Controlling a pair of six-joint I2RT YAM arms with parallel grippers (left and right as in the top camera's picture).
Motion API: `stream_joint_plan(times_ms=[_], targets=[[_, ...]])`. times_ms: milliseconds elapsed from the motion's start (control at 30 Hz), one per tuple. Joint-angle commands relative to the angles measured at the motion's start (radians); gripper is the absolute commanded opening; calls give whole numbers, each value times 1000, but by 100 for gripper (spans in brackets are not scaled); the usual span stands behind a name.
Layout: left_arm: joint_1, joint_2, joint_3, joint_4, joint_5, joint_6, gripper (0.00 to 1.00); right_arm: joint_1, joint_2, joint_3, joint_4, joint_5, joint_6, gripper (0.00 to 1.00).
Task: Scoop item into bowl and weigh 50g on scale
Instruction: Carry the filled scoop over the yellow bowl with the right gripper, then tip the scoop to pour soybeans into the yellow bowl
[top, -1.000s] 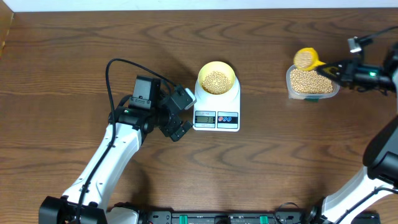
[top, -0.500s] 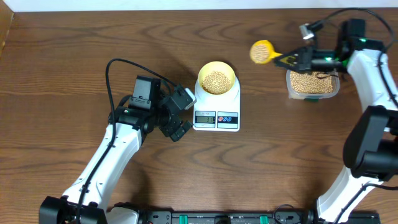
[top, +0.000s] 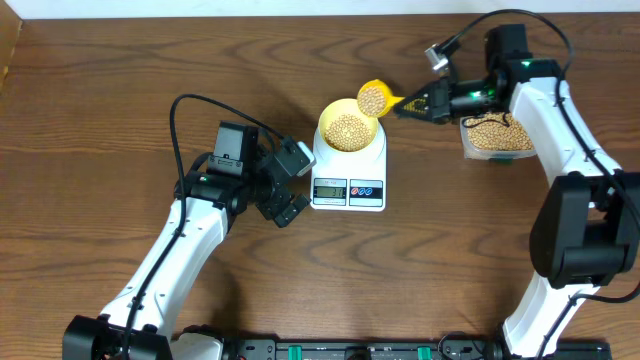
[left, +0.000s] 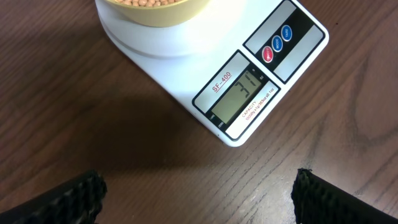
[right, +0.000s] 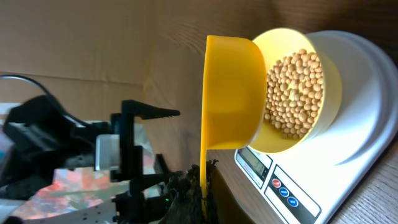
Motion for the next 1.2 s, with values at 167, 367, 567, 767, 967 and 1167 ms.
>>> stream_joint_plan(times_ms=[167, 367, 567, 767, 967, 1167], targets=[[5, -13, 1, 0, 13, 14, 98, 88, 13, -2, 14, 146, 37, 1], [5, -13, 1, 0, 13, 14, 98, 139, 13, -1, 26, 272, 56, 1], [5, -13, 1, 0, 13, 14, 97, 184, 13, 7, 32, 372, 68, 2], [5, -13, 1, 0, 13, 14, 98, 219, 13, 48, 14, 464, 79, 1], [5, -13, 1, 0, 13, 14, 97, 255, 13, 129, -52, 589, 56, 1], [5, -13, 1, 0, 13, 14, 98, 296, 13, 200, -122, 694, 5, 1]])
